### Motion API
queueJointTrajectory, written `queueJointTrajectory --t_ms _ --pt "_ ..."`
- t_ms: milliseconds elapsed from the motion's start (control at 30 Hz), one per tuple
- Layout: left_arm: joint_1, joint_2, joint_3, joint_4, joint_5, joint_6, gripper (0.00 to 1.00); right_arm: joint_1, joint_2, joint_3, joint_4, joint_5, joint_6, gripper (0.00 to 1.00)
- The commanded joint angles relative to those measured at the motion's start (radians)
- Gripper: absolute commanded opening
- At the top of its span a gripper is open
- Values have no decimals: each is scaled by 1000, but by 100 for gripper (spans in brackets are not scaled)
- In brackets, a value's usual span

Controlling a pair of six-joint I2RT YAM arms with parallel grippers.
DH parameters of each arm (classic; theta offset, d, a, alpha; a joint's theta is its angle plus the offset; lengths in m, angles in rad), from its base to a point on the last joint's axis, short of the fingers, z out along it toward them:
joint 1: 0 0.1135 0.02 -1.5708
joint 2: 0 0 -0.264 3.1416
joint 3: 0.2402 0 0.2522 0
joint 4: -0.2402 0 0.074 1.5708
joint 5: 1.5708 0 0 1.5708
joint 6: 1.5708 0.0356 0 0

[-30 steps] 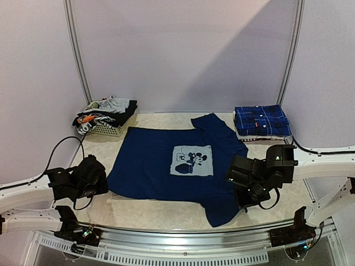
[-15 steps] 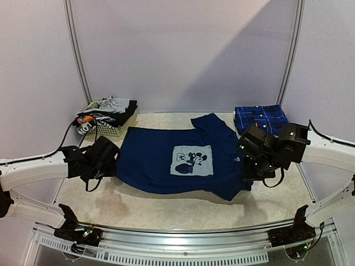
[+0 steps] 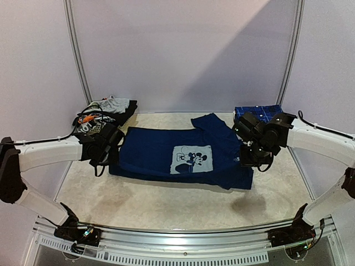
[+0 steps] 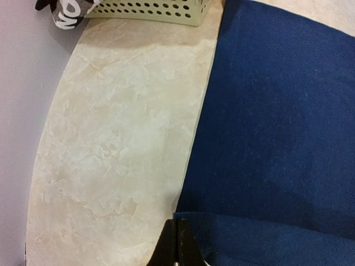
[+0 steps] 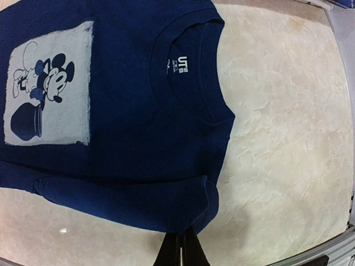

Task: Fold and stack the mixed laundry pile
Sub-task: Fold the 1/3-folded T-shirt at the center of the board.

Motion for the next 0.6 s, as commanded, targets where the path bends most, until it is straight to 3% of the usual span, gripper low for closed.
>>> queueJointTrajectory --t_ms 0,567 --pt "28 63 63 33 -5 41 0 -48 41 41 38 -10 -64 0" --pt "86 265 188 29 -29 79 0 -151 202 133 58 -20 -159 0"
